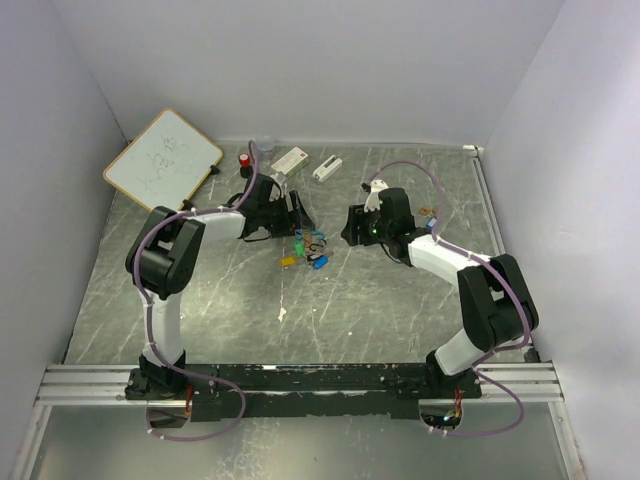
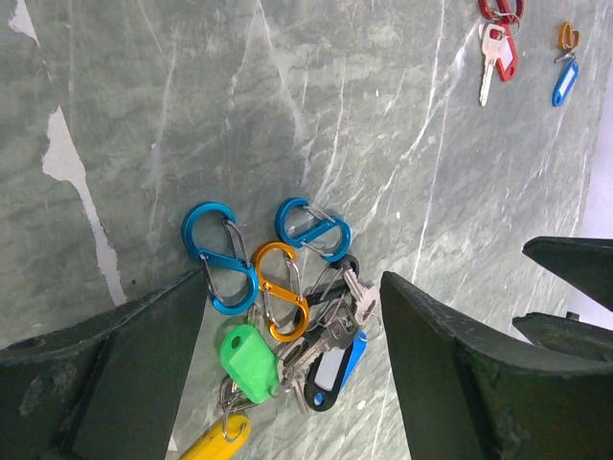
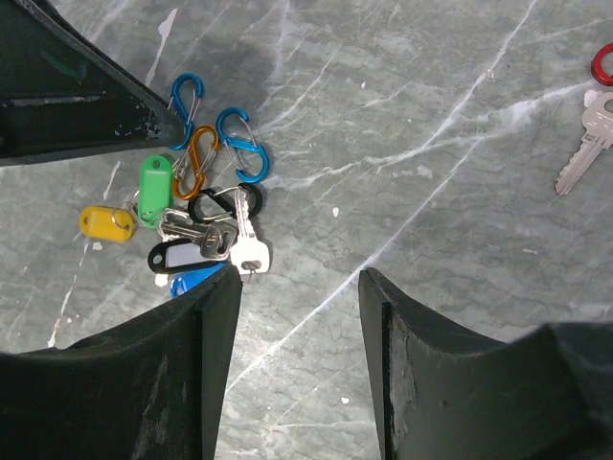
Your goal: Put the keys on the keyring
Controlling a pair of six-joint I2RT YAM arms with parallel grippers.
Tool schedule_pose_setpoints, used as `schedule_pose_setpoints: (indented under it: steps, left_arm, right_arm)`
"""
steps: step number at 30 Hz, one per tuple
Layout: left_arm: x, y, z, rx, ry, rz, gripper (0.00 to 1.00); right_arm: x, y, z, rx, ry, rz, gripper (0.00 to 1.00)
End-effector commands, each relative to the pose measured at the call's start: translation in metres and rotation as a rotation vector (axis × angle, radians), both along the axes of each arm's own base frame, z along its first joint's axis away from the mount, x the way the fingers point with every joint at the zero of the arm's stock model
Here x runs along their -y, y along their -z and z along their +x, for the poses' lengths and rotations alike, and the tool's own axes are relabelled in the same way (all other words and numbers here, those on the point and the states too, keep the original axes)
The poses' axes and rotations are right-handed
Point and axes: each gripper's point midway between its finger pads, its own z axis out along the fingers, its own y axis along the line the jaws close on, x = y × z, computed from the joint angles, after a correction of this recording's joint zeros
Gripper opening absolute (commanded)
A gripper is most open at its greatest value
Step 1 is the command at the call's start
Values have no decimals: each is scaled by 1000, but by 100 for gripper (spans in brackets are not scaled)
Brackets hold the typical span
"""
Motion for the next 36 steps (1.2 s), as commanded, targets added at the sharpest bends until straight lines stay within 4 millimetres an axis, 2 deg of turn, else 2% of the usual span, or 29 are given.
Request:
schedule_pose_setpoints:
  steps: [1,7,14,18,26,36]
  left_arm:
    - [-8,23,-1,-55,-8,29,85]
    - [-11,26,5,-50,-21,59,85]
    - [-45,29,6,-26,-115,255,83]
    - [-56,26,4,8,-140,353,83]
    - [-45,25,-3,81,-132,508,81]
    - [-37,34,-3,109,-148,576,76]
  right_arm:
    - [4,-4,-3,21,5,-13,53]
    - [4,-6,-2,22,5,-15,53]
    - [3,-7,-2,25,6,-4,53]
    - [2,-6,-3,23,2,0,53]
    - [3,-6,-5,24,1,-1,53]
    - [6,-5,-7,26,6,-10,53]
